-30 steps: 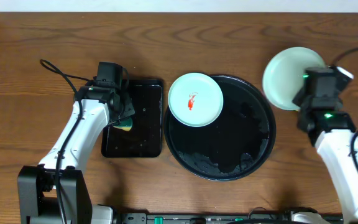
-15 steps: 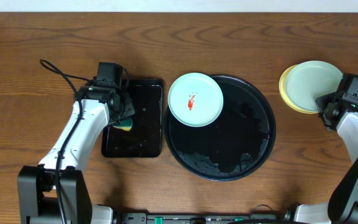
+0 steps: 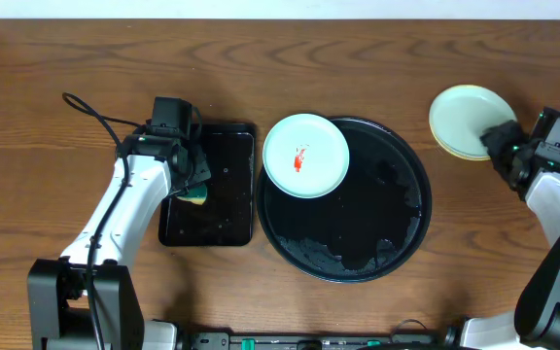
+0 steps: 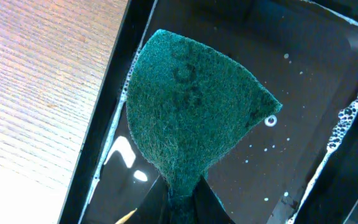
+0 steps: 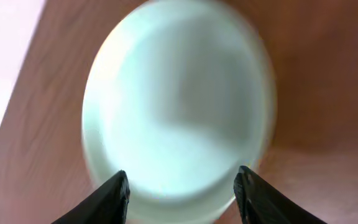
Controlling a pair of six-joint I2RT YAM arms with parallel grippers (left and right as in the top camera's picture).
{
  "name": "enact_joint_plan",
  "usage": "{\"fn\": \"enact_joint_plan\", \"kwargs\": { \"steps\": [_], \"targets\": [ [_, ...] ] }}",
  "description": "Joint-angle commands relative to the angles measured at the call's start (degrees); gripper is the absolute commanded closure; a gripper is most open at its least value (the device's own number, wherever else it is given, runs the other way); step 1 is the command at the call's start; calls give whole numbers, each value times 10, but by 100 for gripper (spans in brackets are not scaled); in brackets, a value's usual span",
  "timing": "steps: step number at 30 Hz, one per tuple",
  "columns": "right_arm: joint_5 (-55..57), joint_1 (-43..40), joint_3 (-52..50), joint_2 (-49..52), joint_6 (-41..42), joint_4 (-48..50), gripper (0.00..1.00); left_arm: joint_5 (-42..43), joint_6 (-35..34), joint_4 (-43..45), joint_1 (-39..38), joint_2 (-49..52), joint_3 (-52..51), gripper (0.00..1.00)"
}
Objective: Clean dirty plates on tray and stack at the side
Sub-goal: 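Move the right gripper back and grip the last pale-green plate rim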
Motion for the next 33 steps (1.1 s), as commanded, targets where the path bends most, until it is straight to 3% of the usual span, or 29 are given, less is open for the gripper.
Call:
{"fn": "enact_joint_plan", "kwargs": {
  "steps": [1, 10, 17, 29, 33],
  "targets": [
    [-139, 28, 9, 3, -136, -1, 48, -1, 12, -2, 1, 4, -8, 93],
    [-168, 162, 9, 10, -264, -35, 42, -1, 11, -2, 1, 4, -8, 92],
    [-97, 262, 9, 42, -267, -24, 41, -1, 12, -2, 1, 4, -8, 93],
    [-96, 343, 9, 123, -267, 102, 44, -1, 12, -2, 1, 4, -8, 93],
    [-95, 355, 9, 134, -263, 120, 63, -1, 12, -2, 1, 4, -8, 92]
  ]
}}
